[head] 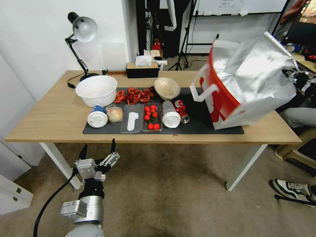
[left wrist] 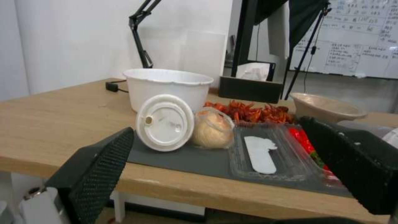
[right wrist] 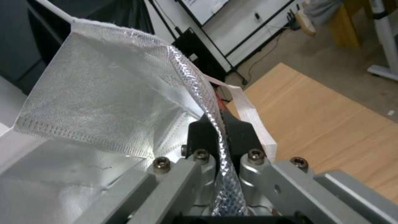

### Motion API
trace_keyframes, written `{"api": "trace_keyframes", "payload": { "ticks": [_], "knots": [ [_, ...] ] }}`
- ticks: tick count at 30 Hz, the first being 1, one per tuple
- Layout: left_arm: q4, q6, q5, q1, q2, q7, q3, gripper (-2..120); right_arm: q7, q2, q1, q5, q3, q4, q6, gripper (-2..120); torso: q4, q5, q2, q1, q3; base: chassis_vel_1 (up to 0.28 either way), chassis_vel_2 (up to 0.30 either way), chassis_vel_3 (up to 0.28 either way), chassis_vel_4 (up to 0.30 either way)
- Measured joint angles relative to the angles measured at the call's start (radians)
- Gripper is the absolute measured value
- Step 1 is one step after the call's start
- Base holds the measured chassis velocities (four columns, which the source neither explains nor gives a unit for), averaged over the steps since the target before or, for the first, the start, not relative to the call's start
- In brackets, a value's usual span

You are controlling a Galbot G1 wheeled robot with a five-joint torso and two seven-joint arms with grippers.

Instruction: Pick up the food delivery bag from the floor and place it on the table.

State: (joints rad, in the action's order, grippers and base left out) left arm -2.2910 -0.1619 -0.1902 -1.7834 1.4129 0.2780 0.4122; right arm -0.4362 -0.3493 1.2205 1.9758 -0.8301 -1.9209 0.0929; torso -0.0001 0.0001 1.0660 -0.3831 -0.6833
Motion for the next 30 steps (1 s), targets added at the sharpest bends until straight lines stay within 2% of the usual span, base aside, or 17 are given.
{"api": "trace_keyframes", "payload": {
  "ticks": [13, 16, 17, 20, 21, 23, 24, 26, 28, 29, 30],
  "knots": [
    [-0.008, -0.003, 0.002, -0.002, 0.001, 0.002, 0.003, 100, -0.032, -0.005, -0.002, -0.034, 0.006, 0.008, 0.010, 0, 0.0000, -0.0001, 0.000, 0.000, 0.000, 0.000, 0.000, 0.000, 0.000],
    [-0.010, -0.004, 0.002, -0.004, 0.001, 0.004, 0.004, 100, -0.037, -0.005, -0.004, -0.054, 0.012, 0.013, 0.012, 15, -0.0001, 0.0000, 0.000, 0.000, 0.000, 0.000, 0.000, 0.000, 0.000],
    [-0.010, -0.004, 0.002, -0.004, 0.001, 0.004, 0.004, 100, -0.037, -0.005, -0.004, -0.054, 0.012, 0.013, 0.012, 15, -0.0001, 0.0000, 0.000, 0.000, 0.000, 0.000, 0.000, 0.000, 0.000],
    [-0.010, -0.004, 0.003, -0.004, 0.003, 0.004, 0.003, 100, -0.036, -0.001, -0.008, -0.062, 0.016, 0.014, 0.016, 30, 0.0000, -0.0001, 0.000, 0.000, 0.000, 0.000, 0.000, 0.000, 0.000],
    [-0.010, -0.004, 0.003, -0.004, 0.003, 0.004, 0.003, 100, -0.036, -0.001, -0.008, -0.062, 0.016, 0.014, 0.016, 30, 0.0000, -0.0001, 0.000, 0.000, 0.000, 0.000, 0.000, 0.000, 0.000],
    [-0.010, -0.004, 0.003, -0.001, 0.003, 0.004, 0.002, 100, -0.036, 0.000, -0.010, -0.066, 0.019, 0.018, 0.017, 39, 0.0000, -0.0001, 0.000, 0.000, 0.000, 0.000, 0.000, 0.000, 0.000],
    [-0.008, -0.004, 0.003, 0.000, 0.003, 0.004, 0.002, 100, -0.036, 0.001, -0.011, -0.074, 0.021, 0.020, 0.017, 45, -0.0001, -0.0001, 0.000, 0.000, 0.000, 0.000, 0.000, 0.000, 0.000],
    [-0.007, -0.004, 0.003, 0.001, 0.003, 0.005, 0.002, 100, -0.036, 0.003, -0.011, -0.081, 0.023, 0.022, 0.016, 48, 0.0000, -0.0002, 0.000, 0.000, 0.000, 0.000, 0.000, 0.000, 0.000],
    [-0.006, -0.003, 0.002, 0.003, 0.002, 0.005, 0.002, 100, -0.032, 0.005, -0.012, -0.096, 0.026, 0.024, 0.011, 59, 0.0000, -0.0001, 0.000, 0.000, 0.000, 0.000, 0.000, 0.000, 0.000],
    [-0.006, -0.003, 0.002, 0.003, 0.002, 0.005, 0.002, 100, -0.032, 0.005, -0.012, -0.096, 0.026, 0.024, 0.011, 59, 0.0000, -0.0001, 0.000, 0.000, 0.000, 0.000, 0.000, 0.000, 0.000],
    [-0.005, -0.002, 0.001, 0.004, 0.002, 0.005, 0.001, 100, -0.029, 0.007, -0.012, -0.104, 0.026, 0.024, 0.009, 64, 0.0000, -0.0002, 0.000, 0.000, 0.000, 0.000, 0.000, 0.000, 0.000]
  ]
}}
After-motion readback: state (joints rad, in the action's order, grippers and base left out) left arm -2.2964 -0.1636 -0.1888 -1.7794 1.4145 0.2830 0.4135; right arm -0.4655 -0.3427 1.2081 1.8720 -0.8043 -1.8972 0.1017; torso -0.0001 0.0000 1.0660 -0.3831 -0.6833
